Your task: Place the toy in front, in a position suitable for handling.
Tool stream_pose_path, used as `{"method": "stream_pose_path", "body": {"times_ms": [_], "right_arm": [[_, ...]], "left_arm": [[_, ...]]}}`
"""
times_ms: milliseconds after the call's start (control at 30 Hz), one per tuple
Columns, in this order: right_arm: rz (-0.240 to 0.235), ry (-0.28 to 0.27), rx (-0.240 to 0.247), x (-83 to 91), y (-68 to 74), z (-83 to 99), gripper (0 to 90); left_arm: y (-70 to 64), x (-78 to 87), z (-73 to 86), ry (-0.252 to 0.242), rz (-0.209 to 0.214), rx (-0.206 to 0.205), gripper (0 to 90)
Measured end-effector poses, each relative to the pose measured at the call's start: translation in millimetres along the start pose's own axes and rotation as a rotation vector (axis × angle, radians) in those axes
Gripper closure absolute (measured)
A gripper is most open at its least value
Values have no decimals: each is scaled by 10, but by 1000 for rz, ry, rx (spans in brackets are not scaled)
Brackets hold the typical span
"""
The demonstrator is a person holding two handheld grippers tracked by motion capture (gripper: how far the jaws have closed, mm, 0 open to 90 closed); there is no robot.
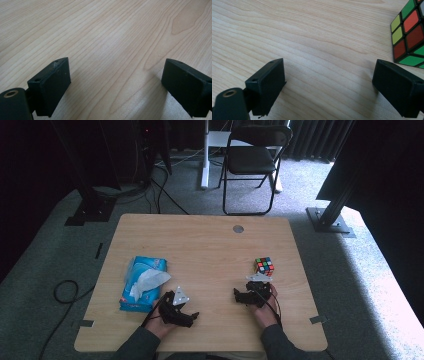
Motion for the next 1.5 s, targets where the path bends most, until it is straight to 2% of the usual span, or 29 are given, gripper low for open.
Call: {"method": "stream_pose_path", "body": {"times_ms": [67,267,400,500,700,867,967,1000,1100,1167,1300,1333,1433,1500], "right_arm": [[20,-5,-21,-6,18,-1,108],[26,-5,-28,5,18,9,107],[49,-13,-45,9,35,16,122],[44,-15,-43,11,42,16,122],[3,3,-1,10,56,20,112],[4,20,0,21,59,18,117],[1,35,10,38,71,16,147],[1,33,8,51,75,15,215],[24,-24,47,136,100,-23,243],[27,-43,66,185,118,-59,252],[28,-65,72,251,117,-109,252],[30,-103,65,312,99,-148,286],[26,-133,59,379,73,-208,307],[15,-132,52,410,38,-260,325]], "left_arm": [[-1,0,0,0,-1,1,89],[-1,0,0,0,-1,0,89],[-3,1,1,0,-3,3,90],[-4,1,1,1,-4,4,89],[-6,-1,-1,1,-5,5,88],[-6,-1,-2,1,-6,7,88],[-6,-1,-2,1,-6,7,88],[-6,-1,-2,1,-6,7,88],[-6,-1,-2,2,-6,7,88],[-5,-1,-2,2,-6,6,88],[-6,-1,-2,2,-7,7,88],[-5,-1,-2,2,-6,7,88],[-5,-1,-3,2,-6,7,89],[-6,-2,-3,1,-7,9,88]]}}
Point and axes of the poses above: each handheld gripper's, and its own axes: x roughly backward along the jaws, z roughly out of its underside, y roughly to its left, the point moved 5 cm from there along -x, roughly forward along the jaws, and after that the axes turned 12 degrees about -x, right-handed, at the moved point
